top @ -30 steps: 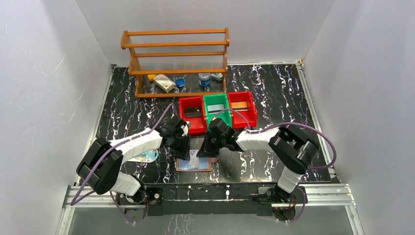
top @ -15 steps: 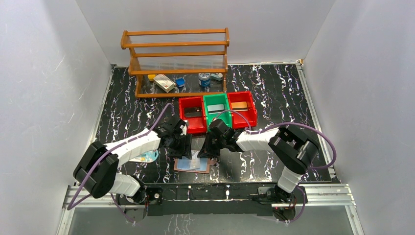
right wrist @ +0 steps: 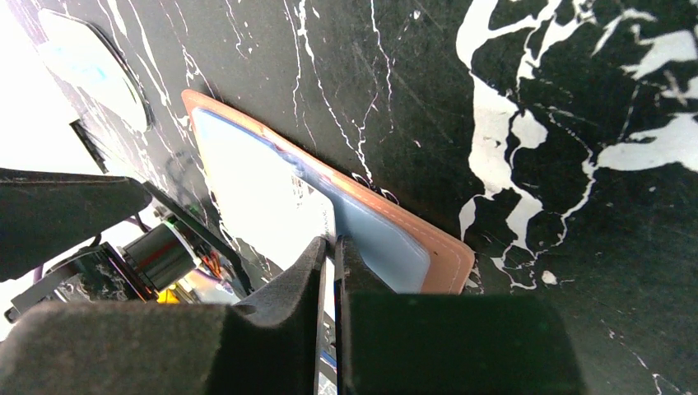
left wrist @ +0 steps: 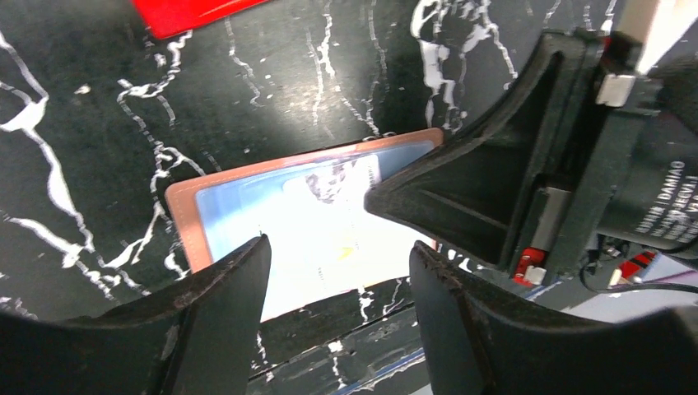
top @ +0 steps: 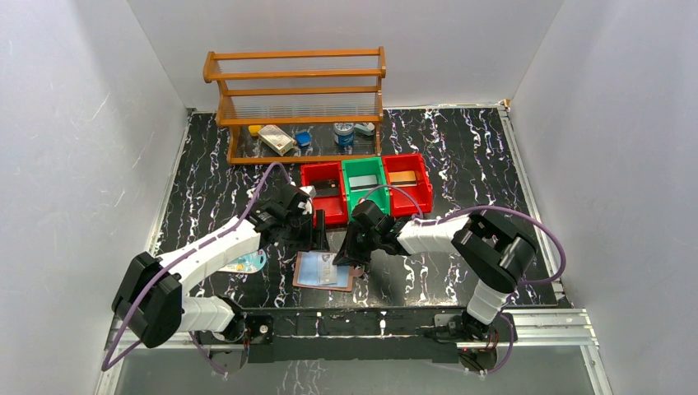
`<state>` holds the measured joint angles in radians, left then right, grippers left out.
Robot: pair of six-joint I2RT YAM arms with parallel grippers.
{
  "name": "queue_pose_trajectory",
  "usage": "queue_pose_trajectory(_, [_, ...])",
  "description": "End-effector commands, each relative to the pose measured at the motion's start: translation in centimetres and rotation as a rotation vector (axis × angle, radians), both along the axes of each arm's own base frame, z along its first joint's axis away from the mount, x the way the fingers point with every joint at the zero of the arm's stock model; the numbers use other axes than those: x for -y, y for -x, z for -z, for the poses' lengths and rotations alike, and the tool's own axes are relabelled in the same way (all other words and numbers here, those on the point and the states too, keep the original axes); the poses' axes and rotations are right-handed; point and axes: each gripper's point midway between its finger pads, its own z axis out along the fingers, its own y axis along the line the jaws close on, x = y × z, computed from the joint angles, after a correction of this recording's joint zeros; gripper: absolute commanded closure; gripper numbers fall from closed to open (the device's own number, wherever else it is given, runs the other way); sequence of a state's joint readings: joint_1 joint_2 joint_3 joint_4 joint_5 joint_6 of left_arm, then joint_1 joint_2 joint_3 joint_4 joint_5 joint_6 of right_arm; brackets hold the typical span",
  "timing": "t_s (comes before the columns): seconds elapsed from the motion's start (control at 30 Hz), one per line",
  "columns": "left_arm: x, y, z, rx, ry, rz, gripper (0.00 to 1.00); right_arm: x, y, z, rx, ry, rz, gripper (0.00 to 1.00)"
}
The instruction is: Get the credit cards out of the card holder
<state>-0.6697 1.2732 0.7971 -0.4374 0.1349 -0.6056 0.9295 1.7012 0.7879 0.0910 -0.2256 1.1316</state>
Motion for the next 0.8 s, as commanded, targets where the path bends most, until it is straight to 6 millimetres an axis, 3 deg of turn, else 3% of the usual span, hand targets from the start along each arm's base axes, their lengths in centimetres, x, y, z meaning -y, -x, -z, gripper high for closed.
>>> queue_pose_trajectory(0.0, [2.2, 0.5, -1.3, 0.032, 0.154, 0.072, 0.45, 0.5, -0.1, -0.2, 0.004, 0.013, 0.002, 0.87])
queue_pose_trajectory(0.13, [2.6, 1.5, 0.0, -0.02, 0.165, 0.116, 0.5, 0.7, 0.0, -0.1, 0.002, 0.018, 0.012, 0.87])
queue_pose_trajectory(0.33, [1.1, 2.7, 3.1, -0.123, 0.078, 0.071, 0.51, 0.7, 0.0, -0.1, -0.002, 0.025, 0.008, 0.87])
queue_pose_trajectory(0.5, [1.1, 3.8, 4.8, -0.209, 0.06, 0.075, 0.56, 0.8, 0.0, -0.2, 0.002, 0.025, 0.01, 0.87])
queue_pose_trajectory(0.77, [0.7, 3.7, 4.7, -0.201, 0.034, 0.081, 0.6, 0.1, -0.3, -1.2, 0.017, -0.025, 0.012, 0.83])
